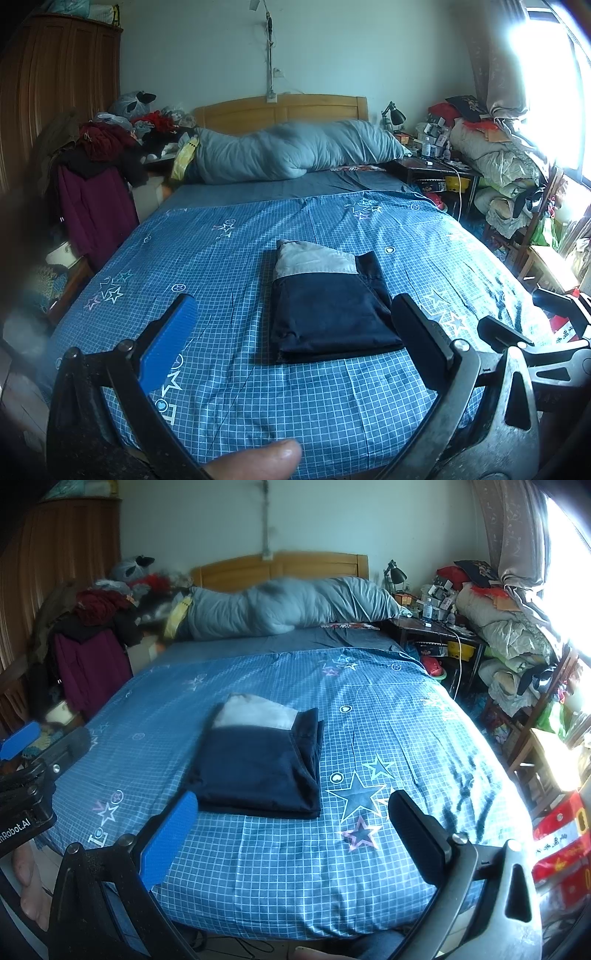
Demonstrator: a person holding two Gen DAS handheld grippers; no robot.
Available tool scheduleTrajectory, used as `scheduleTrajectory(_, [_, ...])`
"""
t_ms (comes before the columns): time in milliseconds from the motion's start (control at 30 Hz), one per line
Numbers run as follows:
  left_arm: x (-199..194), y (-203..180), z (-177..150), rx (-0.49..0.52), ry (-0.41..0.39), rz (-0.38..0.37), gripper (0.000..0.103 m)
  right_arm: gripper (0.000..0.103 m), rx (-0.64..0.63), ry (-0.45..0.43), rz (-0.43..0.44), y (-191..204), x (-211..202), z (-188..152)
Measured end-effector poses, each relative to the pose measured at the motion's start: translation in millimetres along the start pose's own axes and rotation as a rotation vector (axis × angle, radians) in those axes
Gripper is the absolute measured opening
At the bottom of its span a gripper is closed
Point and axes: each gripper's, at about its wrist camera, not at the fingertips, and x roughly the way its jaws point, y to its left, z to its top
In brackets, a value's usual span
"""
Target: Fold small clothes
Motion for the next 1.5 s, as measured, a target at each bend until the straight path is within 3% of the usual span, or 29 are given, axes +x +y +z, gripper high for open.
scheduleTrajectory(1500, [8,-1,-7,0.005,0.023,0.002,0.103,0.103,0.002,0.007,0.016,2,10,-9])
